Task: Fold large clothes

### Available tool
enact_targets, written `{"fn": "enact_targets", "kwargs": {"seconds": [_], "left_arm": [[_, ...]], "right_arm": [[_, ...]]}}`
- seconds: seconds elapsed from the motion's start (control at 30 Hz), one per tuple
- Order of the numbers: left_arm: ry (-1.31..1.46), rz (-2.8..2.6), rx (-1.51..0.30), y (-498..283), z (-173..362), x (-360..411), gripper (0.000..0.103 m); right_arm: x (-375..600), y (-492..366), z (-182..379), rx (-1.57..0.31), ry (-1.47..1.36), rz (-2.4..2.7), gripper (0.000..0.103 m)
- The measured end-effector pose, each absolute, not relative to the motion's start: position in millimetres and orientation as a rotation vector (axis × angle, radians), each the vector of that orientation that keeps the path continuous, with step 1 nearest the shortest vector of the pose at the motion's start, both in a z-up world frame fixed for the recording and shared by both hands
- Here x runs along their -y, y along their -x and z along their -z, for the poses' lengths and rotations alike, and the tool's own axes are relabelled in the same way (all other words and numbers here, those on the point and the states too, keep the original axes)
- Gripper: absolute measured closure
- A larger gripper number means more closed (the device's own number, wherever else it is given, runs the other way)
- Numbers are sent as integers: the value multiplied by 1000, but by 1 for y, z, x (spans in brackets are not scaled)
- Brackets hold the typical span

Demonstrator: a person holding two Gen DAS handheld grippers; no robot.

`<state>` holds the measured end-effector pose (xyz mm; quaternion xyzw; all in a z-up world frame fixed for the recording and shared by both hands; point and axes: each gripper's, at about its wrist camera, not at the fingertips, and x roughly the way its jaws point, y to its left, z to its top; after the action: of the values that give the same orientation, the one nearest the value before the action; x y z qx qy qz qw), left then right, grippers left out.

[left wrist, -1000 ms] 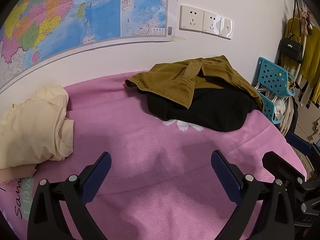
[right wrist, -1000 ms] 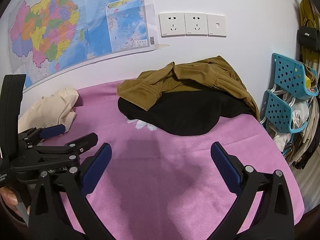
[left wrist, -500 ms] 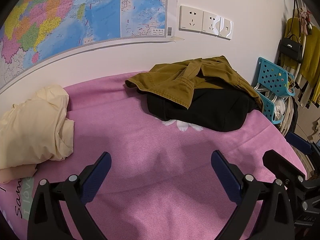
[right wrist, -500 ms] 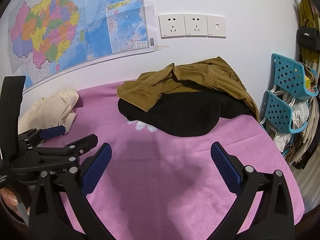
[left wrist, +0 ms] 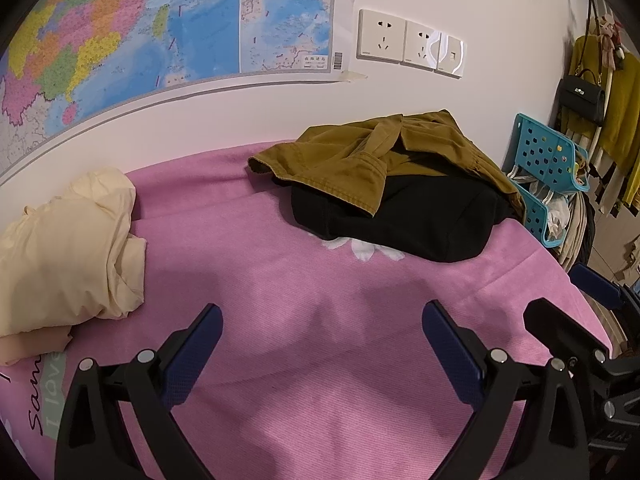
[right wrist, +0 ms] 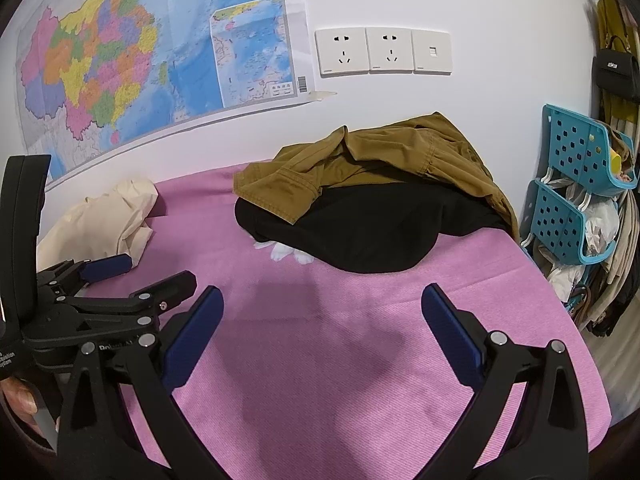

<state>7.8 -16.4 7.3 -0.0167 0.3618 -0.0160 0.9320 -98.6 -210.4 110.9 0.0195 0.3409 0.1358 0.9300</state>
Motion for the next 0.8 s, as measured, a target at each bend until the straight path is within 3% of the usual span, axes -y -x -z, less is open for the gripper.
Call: {"fn": "enact_targets", "kwargs": {"seconds": [0.8], "left_arm": [[36,32,-738,-8,-6,18,7]], "right_arm": [[211,97,-110,-698,-42,-280,5]]}}
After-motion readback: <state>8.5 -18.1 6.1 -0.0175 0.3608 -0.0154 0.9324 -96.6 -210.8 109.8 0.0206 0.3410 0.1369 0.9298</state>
